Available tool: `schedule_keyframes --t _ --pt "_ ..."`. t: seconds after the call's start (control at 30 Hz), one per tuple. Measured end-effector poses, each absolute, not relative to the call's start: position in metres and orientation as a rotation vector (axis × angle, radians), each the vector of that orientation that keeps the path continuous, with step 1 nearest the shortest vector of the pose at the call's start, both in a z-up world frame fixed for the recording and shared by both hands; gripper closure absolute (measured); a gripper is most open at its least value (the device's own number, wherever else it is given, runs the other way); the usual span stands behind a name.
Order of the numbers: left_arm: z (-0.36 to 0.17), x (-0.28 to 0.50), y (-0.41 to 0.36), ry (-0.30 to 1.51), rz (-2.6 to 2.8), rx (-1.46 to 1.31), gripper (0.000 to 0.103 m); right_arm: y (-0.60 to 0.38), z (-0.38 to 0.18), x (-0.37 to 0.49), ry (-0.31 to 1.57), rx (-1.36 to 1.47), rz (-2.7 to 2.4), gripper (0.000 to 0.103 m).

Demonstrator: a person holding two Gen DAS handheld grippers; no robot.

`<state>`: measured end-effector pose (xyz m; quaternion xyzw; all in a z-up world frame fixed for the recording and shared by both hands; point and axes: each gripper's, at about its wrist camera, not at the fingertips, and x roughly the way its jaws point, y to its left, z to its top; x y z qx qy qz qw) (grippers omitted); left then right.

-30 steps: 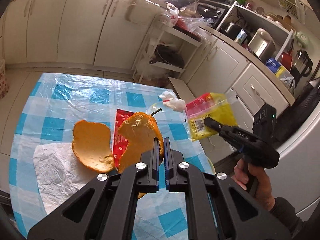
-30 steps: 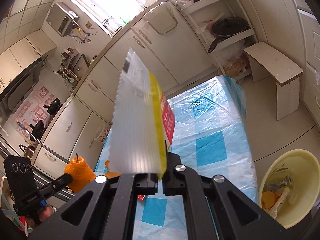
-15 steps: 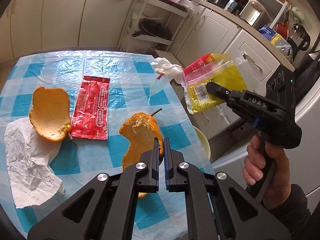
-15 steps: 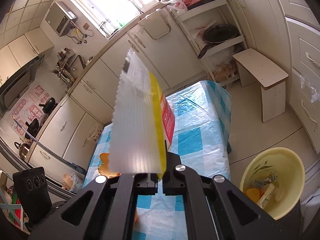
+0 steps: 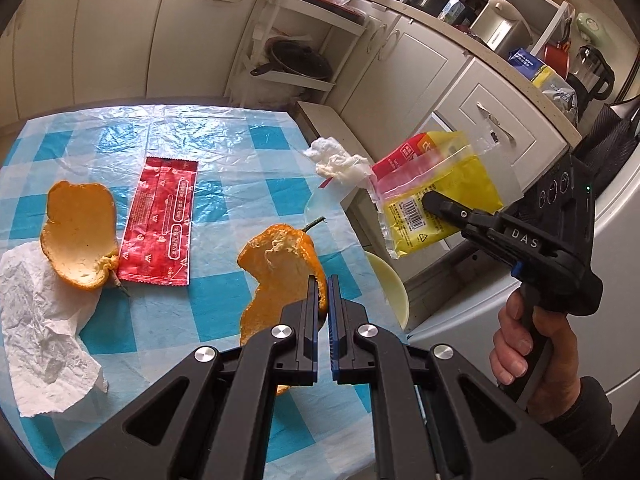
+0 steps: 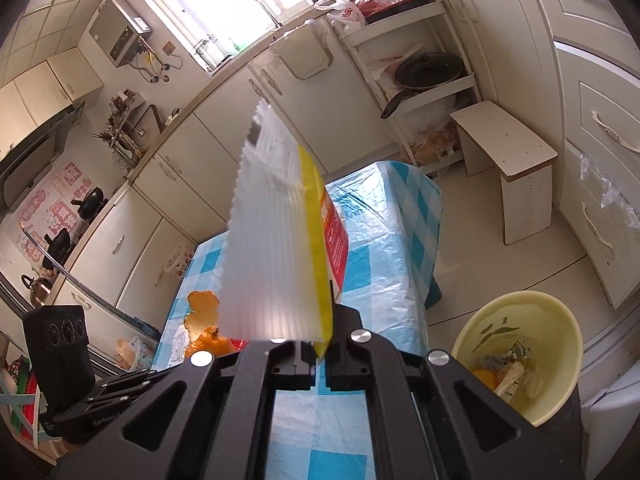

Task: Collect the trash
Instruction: 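Carry the bread bag and crust over to the yellow bucket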

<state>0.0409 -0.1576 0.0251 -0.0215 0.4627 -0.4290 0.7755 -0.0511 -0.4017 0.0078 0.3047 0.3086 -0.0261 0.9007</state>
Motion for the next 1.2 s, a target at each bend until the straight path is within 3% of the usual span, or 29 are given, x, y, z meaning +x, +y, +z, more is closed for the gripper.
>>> schedule_keyframes --t 0.37,0.5,0.53,0.7,1.2 --pt "0.038 0.039 -0.169 0.967 -0.951 -0.049 0.099 -0.411 0.003 -0.063 0.630 0.729 0.124 0.100" --pt "0.051 0.050 -0.147 0.928 -0.920 -0.095 0.099 -0.395 -0.019 -0.041 0.835 0.519 -0.088 0.100" --pt "0.052 0.054 -0.143 0.924 -0.907 -0.101 0.099 -0.399 -0.028 -0.038 0.849 0.602 -0.042 0.101" --pt "0.051 0.064 -0.131 0.938 -0.886 -0.131 0.099 -0.387 -0.004 -0.044 0.761 0.598 0.067 0.101" --pt "0.075 0.033 -0.171 0.903 -0.983 -0.109 0.099 -0.446 -0.006 -0.082 0.778 0.484 -0.285 0.101"
